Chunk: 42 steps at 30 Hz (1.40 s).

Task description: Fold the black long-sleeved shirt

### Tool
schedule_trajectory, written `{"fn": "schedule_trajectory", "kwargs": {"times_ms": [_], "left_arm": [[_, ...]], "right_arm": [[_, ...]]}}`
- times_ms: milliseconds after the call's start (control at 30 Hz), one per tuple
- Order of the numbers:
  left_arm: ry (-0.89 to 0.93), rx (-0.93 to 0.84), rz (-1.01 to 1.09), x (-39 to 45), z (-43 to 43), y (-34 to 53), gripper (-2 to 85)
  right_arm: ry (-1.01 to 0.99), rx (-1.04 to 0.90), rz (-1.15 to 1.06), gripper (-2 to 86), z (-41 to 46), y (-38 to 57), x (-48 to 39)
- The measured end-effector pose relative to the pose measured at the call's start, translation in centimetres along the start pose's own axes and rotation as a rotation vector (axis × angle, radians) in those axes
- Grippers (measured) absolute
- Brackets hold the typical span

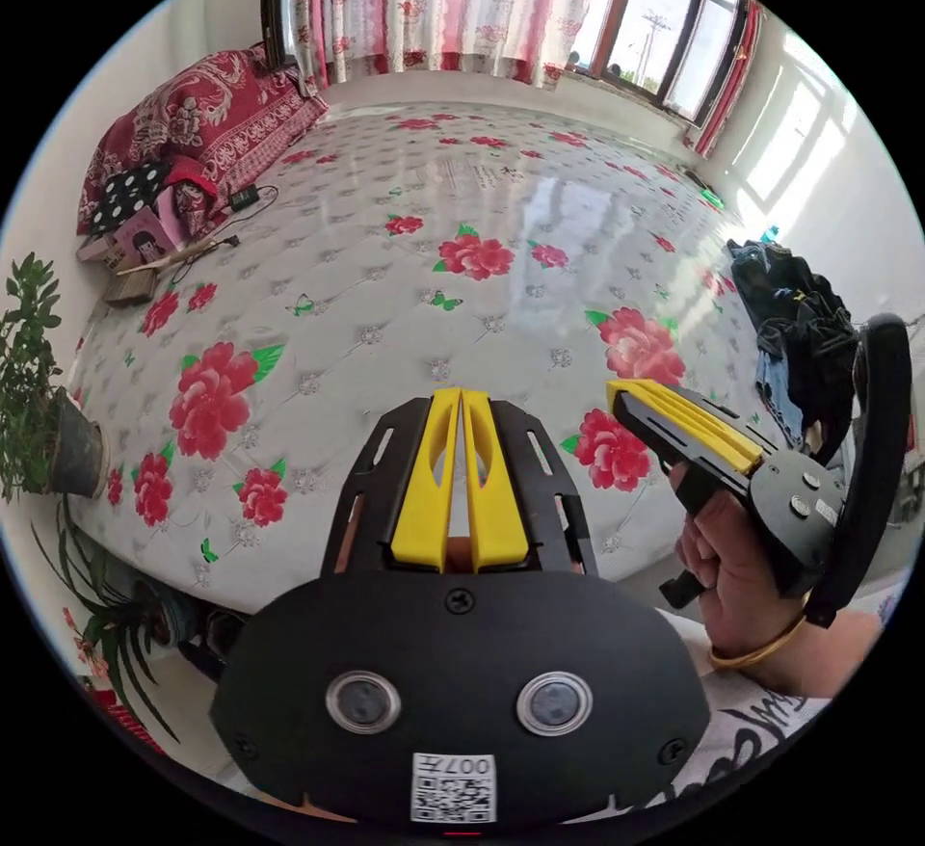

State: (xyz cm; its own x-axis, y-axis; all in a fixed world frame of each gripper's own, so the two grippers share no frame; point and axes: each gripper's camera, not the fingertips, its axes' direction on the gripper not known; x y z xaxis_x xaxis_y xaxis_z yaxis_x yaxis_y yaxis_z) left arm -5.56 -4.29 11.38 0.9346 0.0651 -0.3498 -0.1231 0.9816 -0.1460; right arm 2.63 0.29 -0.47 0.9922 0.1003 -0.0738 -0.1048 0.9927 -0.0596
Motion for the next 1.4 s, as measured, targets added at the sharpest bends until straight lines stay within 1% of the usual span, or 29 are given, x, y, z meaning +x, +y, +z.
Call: {"fn": "schedule_trajectory", "kwargs": {"times_ms": [33,100,167,200,233,300,367,467,567,667,767,833,933,1033,1133,1233,1333,1400], "left_arm": [[0.045,-0.012,0.012,-0.3,0.3,-0.1,0.9],[0.256,-0.056,0.062,-1.3,1.7,-0.7,4.6],[0.390,-0.078,0.091,-1.7,2.5,-1.1,5.9],[0.445,-0.090,0.132,-1.6,3.0,-1.4,5.9],[0.458,-0.093,0.156,-1.5,3.1,-1.6,5.7],[0.459,-0.080,0.228,-0.9,3.3,-1.9,5.3],[0.448,-0.084,0.257,-0.4,3.6,-2.2,5.7],[0.442,-0.109,0.270,0.5,4.5,-3.0,8.4],[0.408,-0.104,0.265,1.8,5.6,-3.8,10.0],[0.380,-0.109,0.241,3.6,6.9,-4.3,10.0],[0.397,-0.138,0.188,6.1,8.6,-5.0,9.0],[0.403,-0.165,0.153,7.9,9.7,-5.6,8.6],[0.412,-0.189,0.108,10.9,11.2,-6.6,8.5],[0.405,-0.209,0.088,13.4,12.4,-7.5,8.9],[0.378,-0.237,0.101,15.1,13.4,-8.0,9.6],[0.367,-0.271,0.112,16.0,14.4,-8.3,11.9],[0.321,-0.274,0.106,16.3,15.1,-8.7,13.9],[0.295,-0.272,0.120,16.5,15.2,-8.9,14.9]], "right_arm": [[-0.003,0.011,0.010,2.1,-0.3,0.3,0.9],[0.006,0.030,0.051,3.1,-0.8,1.0,2.9],[0.021,0.042,0.111,4.0,-1.3,2.0,5.6],[0.043,0.053,0.145,4.7,-1.5,2.8,7.5],[0.070,0.060,0.175,5.3,-1.8,3.9,9.6],[0.119,0.072,0.216,6.3,-2.2,5.5,13.1],[0.169,0.083,0.264,7.4,-2.8,7.0,17.2],[0.275,0.123,0.416,9.3,-5.0,8.8,27.9],[0.358,0.174,0.520,10.4,-7.1,9.2,36.1],[0.469,0.232,0.641,11.8,-10.5,8.7,49.1],[0.538,0.261,0.686,12.4,-12.1,7.8,57.3],[0.602,0.258,0.725,12.5,-12.8,6.4,65.2],[0.617,0.261,0.778,12.7,-12.5,4.7,73.9],[0.632,0.277,0.818,12.4,-11.4,3.3,80.7],[0.633,0.290,0.846,11.2,-10.1,2.2,85.5],[0.570,0.284,0.882,7.7,-8.9,1.8,88.9],[0.526,0.275,0.897,2.5,-9.0,1.5,90.3],[0.488,0.316,0.883,1.1,-10.1,1.3,89.7]]}}
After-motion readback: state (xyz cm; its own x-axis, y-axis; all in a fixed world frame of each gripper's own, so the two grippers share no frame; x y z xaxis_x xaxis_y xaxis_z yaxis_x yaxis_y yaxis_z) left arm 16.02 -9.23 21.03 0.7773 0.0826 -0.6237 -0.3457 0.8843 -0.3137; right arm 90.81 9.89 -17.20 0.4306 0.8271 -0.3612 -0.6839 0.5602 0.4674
